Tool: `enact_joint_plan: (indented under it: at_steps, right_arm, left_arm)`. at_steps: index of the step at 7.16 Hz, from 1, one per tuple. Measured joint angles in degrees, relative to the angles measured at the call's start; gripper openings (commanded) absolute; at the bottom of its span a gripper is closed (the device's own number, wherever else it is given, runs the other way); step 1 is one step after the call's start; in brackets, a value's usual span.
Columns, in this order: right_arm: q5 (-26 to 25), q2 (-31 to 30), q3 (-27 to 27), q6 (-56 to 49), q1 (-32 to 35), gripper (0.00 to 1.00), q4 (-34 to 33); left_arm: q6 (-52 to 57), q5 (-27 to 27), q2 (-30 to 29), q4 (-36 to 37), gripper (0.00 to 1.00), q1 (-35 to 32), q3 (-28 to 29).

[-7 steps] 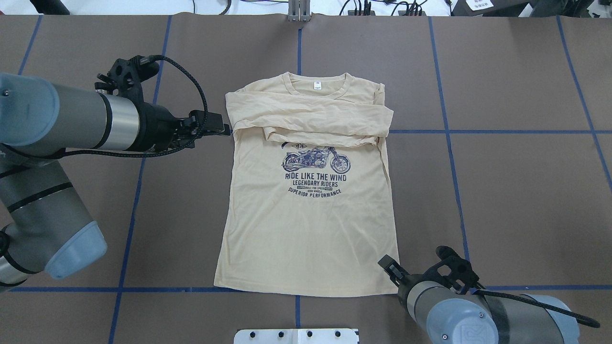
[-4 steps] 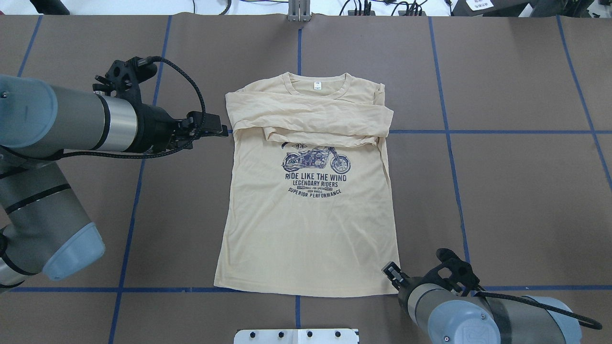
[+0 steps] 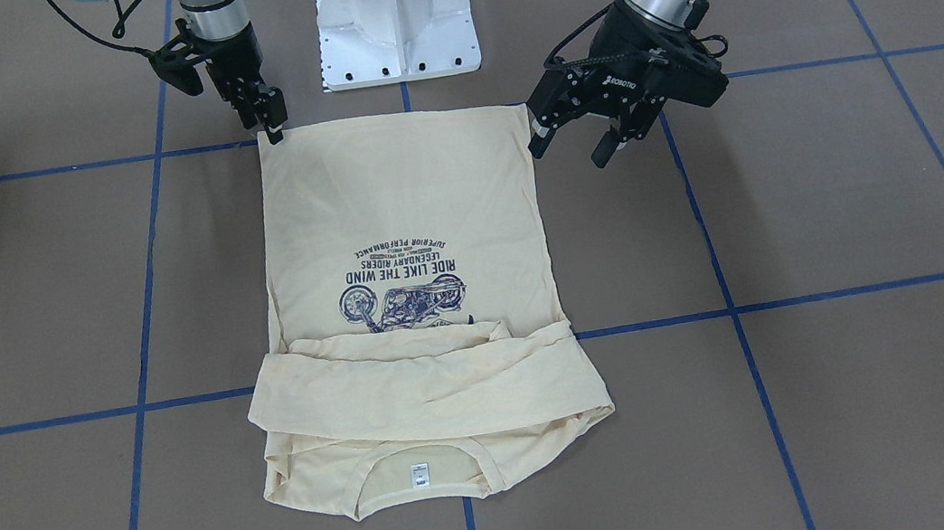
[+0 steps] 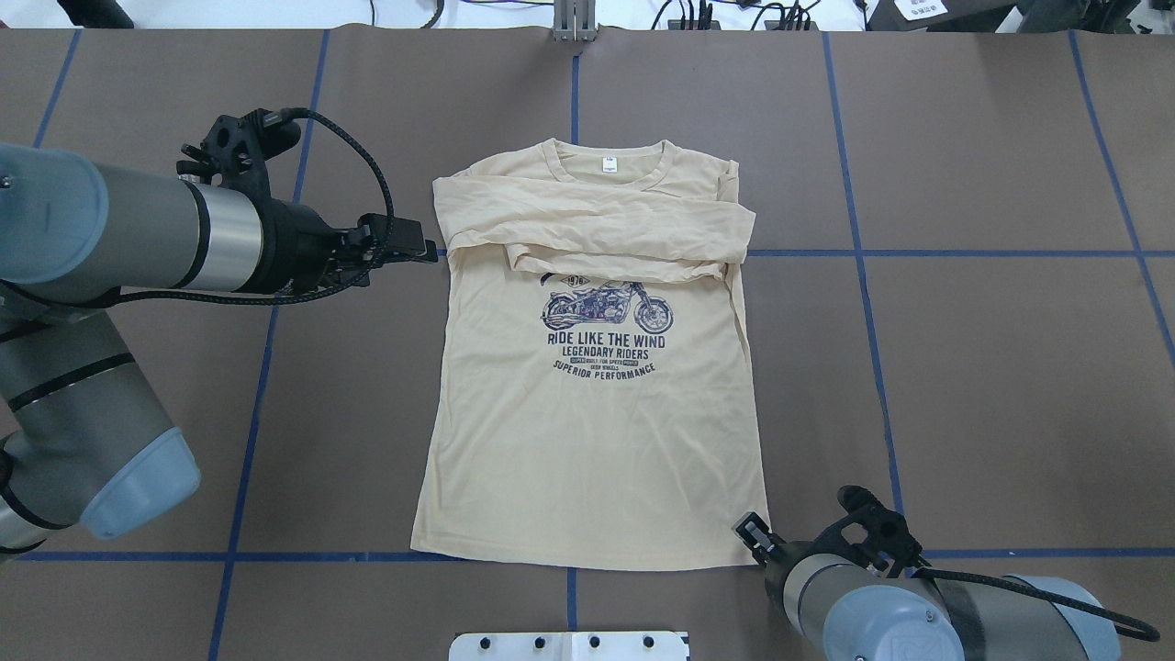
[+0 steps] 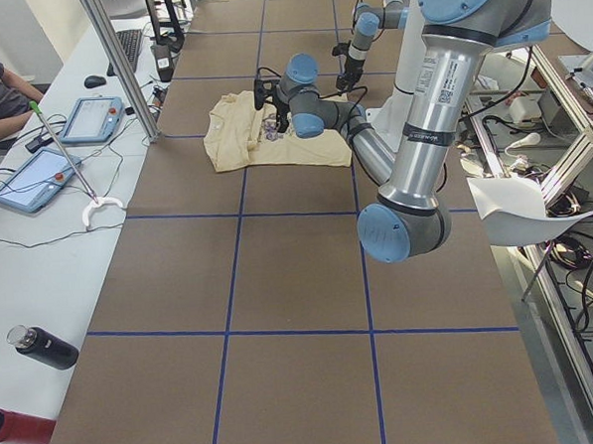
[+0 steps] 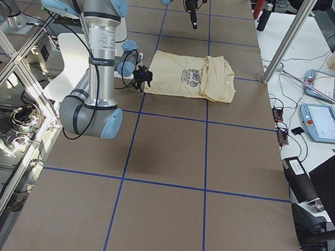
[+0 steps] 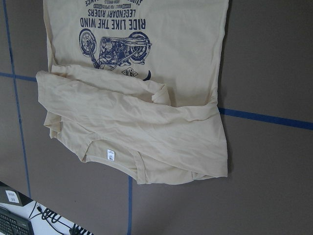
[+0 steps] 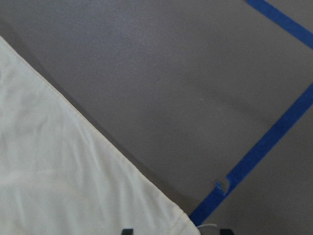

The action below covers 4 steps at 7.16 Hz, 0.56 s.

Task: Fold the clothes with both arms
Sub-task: 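Release the sleeve and move both grippers to the shirt hem nearest the robot, then grasp the near hem corners with both grippers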

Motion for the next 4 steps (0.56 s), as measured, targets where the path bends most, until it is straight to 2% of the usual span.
enact_joint_plan:
  at_steps: [2,3,4]
  right_arm:
    - [0.0,-0.1,-0.1,0.3,-0.3,0.47,0.0]
    - [0.0,-0.1,-0.2,0.4,-0.3,0.42,0.0]
    - [0.0,-0.1,-0.2,0.4,-0.2,0.14,0.0]
  left_arm:
    - [0.0,0.0,0.0,0.0,0.95,0.0,0.2]
    - [0.0,0.0,0.0,0.0,0.95,0.0,0.2]
    - [0.0,0.1,0.0,0.0,0.95,0.0,0.2]
